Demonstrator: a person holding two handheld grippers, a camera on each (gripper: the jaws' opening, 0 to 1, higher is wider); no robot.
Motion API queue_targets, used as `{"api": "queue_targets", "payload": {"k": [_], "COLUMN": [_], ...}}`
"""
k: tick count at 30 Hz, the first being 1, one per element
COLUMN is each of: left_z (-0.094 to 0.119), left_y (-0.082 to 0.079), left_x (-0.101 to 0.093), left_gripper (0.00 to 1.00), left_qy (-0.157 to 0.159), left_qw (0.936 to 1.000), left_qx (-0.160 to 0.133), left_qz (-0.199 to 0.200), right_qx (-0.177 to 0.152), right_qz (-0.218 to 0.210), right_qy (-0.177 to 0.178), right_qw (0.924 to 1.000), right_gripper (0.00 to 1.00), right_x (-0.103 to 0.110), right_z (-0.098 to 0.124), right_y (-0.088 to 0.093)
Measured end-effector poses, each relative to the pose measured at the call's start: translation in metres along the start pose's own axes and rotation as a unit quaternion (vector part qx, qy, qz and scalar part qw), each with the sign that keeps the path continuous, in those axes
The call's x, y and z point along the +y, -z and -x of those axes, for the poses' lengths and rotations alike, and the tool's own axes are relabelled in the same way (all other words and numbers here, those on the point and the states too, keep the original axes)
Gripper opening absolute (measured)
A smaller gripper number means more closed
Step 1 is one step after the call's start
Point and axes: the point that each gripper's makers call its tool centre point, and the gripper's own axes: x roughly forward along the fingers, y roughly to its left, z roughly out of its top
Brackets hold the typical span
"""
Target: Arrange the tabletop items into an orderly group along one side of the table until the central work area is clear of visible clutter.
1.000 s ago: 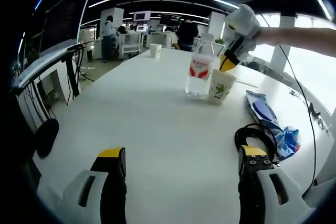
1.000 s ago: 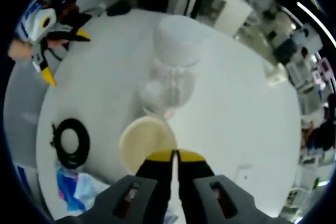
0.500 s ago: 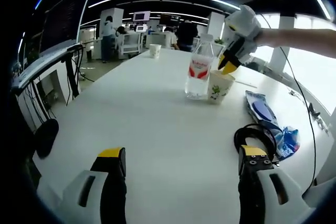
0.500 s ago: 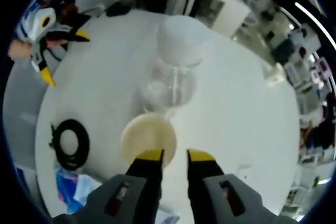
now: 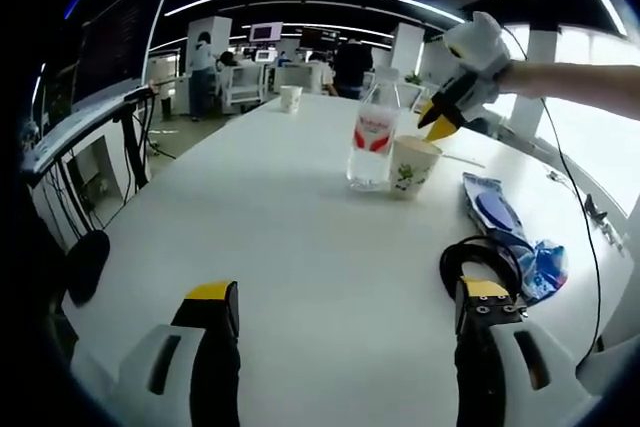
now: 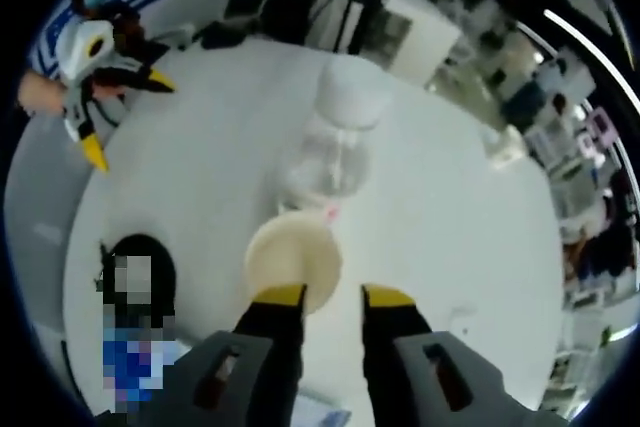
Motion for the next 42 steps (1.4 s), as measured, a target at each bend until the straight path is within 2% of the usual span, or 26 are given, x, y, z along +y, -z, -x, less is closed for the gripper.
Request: {"api": "queue_targets", "payload": {"k": [4,9,12,14,18,21,27,31,35,42], "left_z": [0.001,0.0,0.0,0.001,0.001,0.001,0.001,0.002,0.002,-0.001], "left_y": [-0.009,-0.009,-0.009,-0.01,-0.014,-0.018,-0.027,-0.033,-0.035,-0.043], "left_x": [-0.006,-0.012,-0.018,-0.021,-0.028,-0.031,-0.036,-0.039,-0.043,-0.051], "left_gripper": [0.92,0.93,0.94,0.95,0.96,0.97,1.0,1.0,1.0,1.0], "left_qy": [0.015,0.026,0.034,0.041,0.049,0.055,0.066,0.073,0.082,0.097], "left_qw": [0.9997,0.9995,0.9993,0.999,0.9986,0.9982,0.997,0.9961,0.9952,0.9931], "left_qx": [-0.019,-0.017,-0.017,-0.019,-0.019,-0.021,-0.024,-0.028,-0.026,-0.025], "left_qz": [0.01,0.003,0.003,0.004,-0.008,-0.015,-0.032,-0.04,-0.045,-0.061], "right_qx": [-0.04,-0.075,-0.125,-0.131,-0.138,-0.152,-0.192,-0.201,-0.206,-0.202], "right_qz": [-0.022,-0.057,-0.075,-0.082,-0.097,-0.114,-0.162,-0.179,-0.201,-0.229], "right_qy": [0.015,0.022,0.028,0.032,0.047,0.069,0.116,0.129,0.147,0.149], "right_qw": [0.9989,0.9953,0.989,0.9875,0.9845,0.9794,0.9611,0.9543,0.9463,0.9405], "right_gripper": [0.25,0.3,0.34,0.39,0.57,0.69,0.88,1.0,1.0,1.0], "right_x": [0.001,0.009,0.018,0.026,0.041,0.047,0.048,0.054,0.063,0.082], "right_z": [0.013,0.027,0.039,0.045,0.056,0.069,0.095,0.108,0.118,0.123], "right_y": [-0.005,-0.005,-0.012,-0.01,-0.002,0.002,0.006,0.012,0.019,0.035]}}
